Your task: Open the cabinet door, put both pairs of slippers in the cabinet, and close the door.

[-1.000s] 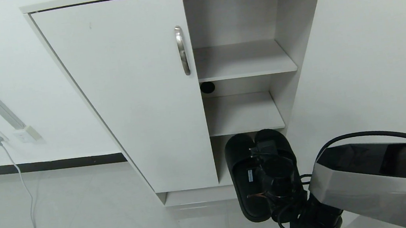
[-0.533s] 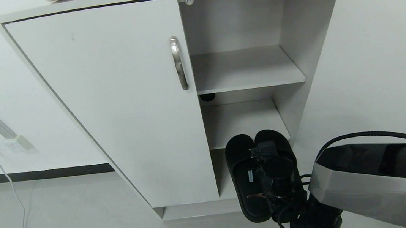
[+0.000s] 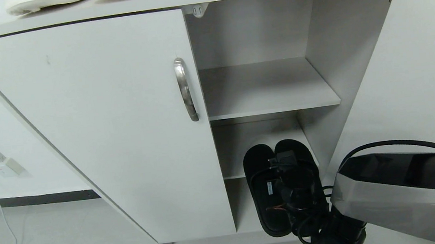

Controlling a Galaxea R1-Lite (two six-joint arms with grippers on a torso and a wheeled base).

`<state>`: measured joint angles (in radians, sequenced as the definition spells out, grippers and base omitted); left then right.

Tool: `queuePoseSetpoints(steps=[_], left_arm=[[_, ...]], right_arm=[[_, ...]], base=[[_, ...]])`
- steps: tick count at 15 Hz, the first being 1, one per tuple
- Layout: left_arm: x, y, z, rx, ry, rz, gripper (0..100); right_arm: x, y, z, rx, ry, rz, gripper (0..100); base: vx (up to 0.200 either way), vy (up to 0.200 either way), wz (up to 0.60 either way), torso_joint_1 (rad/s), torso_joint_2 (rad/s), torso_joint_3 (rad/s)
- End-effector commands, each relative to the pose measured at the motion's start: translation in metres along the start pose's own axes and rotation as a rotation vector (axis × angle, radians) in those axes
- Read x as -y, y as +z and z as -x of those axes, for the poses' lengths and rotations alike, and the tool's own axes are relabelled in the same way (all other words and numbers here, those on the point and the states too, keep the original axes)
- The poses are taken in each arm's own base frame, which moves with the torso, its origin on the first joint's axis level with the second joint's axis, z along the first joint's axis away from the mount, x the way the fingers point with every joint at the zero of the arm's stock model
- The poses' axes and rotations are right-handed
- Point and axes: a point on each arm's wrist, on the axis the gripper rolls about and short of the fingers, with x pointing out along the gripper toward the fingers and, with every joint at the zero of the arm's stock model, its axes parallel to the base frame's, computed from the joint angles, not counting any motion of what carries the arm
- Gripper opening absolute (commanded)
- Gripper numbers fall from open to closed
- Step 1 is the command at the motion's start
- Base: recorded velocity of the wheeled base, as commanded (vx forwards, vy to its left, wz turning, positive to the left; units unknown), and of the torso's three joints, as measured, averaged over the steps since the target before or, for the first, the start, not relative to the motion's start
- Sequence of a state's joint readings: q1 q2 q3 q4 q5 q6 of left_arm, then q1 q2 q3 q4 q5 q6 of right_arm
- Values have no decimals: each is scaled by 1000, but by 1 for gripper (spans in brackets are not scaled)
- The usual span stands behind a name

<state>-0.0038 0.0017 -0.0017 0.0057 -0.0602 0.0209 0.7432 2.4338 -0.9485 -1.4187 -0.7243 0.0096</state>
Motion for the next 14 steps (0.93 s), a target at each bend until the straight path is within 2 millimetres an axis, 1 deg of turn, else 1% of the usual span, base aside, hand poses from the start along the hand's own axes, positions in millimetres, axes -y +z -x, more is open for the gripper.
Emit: queuePoseSetpoints(steps=[1, 4, 7, 14], left_arm=[[0, 0, 0, 0, 1, 1, 0], [0, 0, 0, 0, 3, 1, 0], [0, 0, 0, 0, 3, 2, 0], [0, 0, 0, 0, 1, 4, 0]], right_arm=[[-2, 3, -7, -1, -7, -9, 0], [-8, 10, -16, -9, -10, -11, 0], [-20, 17, -31, -67, -17, -58, 0], [-27, 30, -70, -53, -61, -74, 0]], base=[[0, 0, 0, 0, 0, 0], [0, 0, 0, 0, 0, 0], [0, 0, 0, 0, 0, 0], [0, 0, 0, 0, 0, 0]])
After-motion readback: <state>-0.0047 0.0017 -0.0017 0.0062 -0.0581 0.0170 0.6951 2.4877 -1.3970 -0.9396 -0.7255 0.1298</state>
